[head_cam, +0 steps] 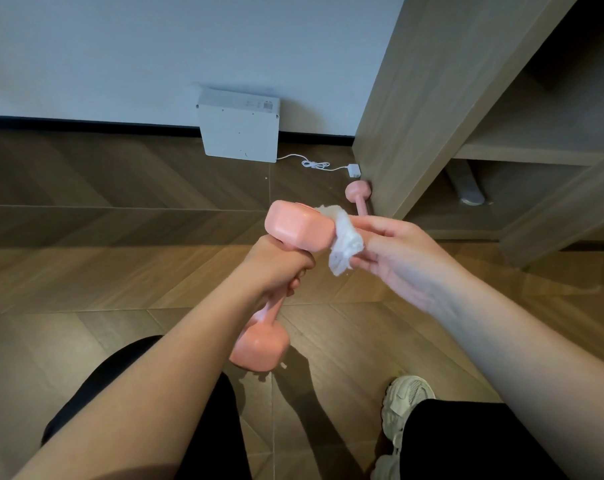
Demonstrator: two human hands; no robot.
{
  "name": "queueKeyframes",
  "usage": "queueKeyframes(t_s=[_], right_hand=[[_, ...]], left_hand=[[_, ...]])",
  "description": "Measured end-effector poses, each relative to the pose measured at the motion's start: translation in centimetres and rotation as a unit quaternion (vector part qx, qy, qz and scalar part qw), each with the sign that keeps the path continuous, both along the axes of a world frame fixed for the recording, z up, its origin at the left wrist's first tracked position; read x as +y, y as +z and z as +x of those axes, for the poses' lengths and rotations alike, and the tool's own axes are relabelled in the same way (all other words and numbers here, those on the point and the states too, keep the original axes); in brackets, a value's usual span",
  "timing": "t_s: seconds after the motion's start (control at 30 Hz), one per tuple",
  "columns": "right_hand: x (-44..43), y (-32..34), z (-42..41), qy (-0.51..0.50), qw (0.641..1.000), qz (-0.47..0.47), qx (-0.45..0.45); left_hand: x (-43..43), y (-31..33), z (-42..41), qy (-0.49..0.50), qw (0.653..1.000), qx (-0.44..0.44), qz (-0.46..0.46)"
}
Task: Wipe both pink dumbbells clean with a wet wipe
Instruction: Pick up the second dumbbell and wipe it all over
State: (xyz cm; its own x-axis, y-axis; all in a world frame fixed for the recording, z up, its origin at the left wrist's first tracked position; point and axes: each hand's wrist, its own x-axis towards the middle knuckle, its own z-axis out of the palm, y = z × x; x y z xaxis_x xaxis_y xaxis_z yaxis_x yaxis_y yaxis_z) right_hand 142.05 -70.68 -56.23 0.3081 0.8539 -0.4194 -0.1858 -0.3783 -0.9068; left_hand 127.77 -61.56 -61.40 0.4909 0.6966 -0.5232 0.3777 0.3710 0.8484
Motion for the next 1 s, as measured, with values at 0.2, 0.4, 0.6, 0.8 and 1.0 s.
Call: queueKeyframes(t_s=[0.2,0.4,0.6,0.8,1.0], right_hand=[[-0.1,-0.9,-0.5,0.041,0.992,0.043,-0.115],[-0.3,-0.2,-0.1,0.13,0.975,0.125,-0.126],[0.0,0.2,-0.1,0.148,0.973,0.147,-0.1],[0.0,0.8,-0.1,0.153,0.962,0.117,-0.196],[0.3,0.1,-1.0,0.157,0.935,0.114,-0.298]], left_hand=[[-1.1,0.0,0.6,-0.023,0.999,-0.035,0.007],[-0.9,1.5,-1.0,-0.113,0.981,-0.129,-0.092],[-0.9,2.8,-1.8,-0.163,0.965,-0.159,-0.132],[-0.8,2.4,-1.2,-0.092,0.994,-0.047,0.045],[0.0,1.7,-0.9,-0.166,0.919,0.185,0.305]])
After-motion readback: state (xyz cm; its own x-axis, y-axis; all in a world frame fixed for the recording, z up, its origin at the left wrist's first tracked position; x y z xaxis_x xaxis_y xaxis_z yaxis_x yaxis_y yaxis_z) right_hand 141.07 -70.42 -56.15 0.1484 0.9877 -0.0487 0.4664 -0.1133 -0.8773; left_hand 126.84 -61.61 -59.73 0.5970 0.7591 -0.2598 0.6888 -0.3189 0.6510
